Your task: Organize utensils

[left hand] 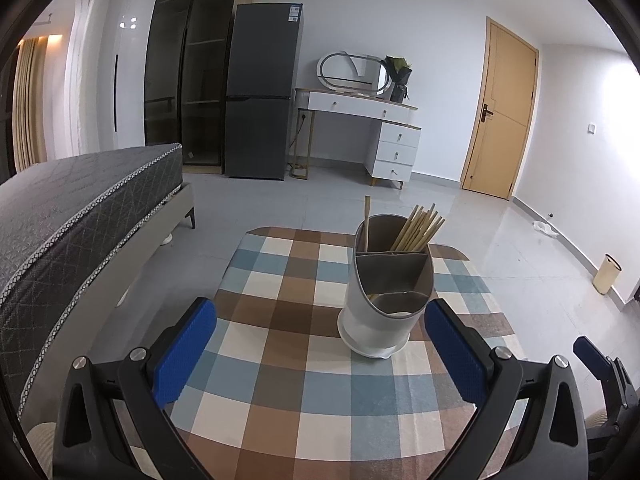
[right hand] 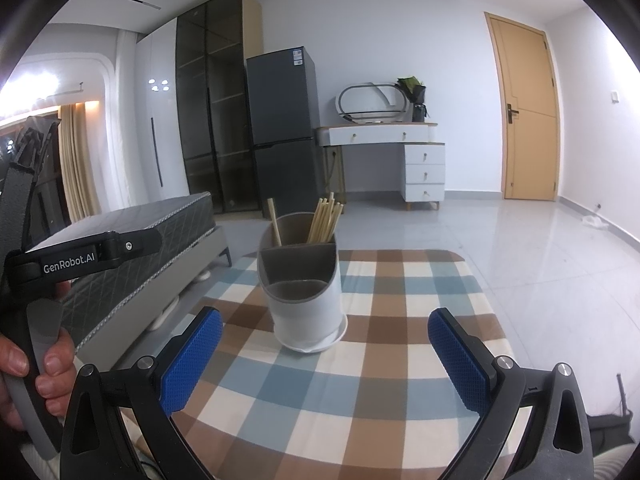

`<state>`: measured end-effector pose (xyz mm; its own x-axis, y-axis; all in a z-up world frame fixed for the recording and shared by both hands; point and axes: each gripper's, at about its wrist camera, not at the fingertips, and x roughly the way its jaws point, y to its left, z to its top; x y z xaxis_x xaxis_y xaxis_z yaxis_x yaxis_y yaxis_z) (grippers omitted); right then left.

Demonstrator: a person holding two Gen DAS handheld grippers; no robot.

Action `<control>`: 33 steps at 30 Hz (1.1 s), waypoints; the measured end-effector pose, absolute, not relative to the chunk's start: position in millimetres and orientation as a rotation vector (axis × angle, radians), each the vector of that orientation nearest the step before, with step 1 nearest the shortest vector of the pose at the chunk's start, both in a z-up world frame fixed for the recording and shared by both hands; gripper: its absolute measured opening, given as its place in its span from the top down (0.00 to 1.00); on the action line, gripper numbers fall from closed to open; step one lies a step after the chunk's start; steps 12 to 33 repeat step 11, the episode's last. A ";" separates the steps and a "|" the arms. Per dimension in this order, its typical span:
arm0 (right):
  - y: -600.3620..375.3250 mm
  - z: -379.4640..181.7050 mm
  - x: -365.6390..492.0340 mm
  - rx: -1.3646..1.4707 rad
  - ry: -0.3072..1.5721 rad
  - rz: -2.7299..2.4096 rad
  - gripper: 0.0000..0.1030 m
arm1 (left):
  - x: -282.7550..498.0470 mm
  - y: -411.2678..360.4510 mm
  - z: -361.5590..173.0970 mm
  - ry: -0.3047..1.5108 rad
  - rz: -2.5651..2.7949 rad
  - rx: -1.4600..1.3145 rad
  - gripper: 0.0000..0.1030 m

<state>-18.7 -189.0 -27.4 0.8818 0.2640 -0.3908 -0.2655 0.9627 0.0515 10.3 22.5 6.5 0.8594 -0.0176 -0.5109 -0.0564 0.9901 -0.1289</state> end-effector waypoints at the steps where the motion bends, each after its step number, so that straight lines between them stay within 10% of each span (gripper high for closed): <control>1: -188.9 -27.4 -18.7 -0.004 0.407 0.276 0.00 | 10.3 21.9 6.6 0.536 0.020 -0.137 0.02; 33: -187.8 -29.3 -17.8 -0.011 0.415 0.275 0.00 | 9.5 23.8 7.5 0.526 0.025 -0.153 0.02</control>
